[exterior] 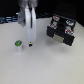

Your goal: Open the kcup holder, insert the kcup into the holder, and close the kcup holder

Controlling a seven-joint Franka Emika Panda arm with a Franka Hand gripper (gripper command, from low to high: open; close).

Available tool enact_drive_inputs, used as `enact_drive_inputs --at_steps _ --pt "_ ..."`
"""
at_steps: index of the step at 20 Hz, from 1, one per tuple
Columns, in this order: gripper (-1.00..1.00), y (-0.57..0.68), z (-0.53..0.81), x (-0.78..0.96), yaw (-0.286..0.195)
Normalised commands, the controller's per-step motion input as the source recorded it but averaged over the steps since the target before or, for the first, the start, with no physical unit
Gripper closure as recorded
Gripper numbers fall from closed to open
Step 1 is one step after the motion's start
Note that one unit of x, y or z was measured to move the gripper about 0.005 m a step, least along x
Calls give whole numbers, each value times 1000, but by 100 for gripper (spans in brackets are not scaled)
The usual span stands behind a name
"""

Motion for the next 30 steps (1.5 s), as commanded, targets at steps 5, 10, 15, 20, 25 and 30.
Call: enact_drive_inputs --at_steps 5,10,15,20,25,30 --pt "-100 -590 -384 -411 -185" --pt "-100 -554 -460 -349 -198" --pt "-100 -129 -375 -307 -145" --pt "-100 -19 -222 -195 -98" --pt "-100 -3 -166 3 -111" --pt "100 -7 -90 19 -102"
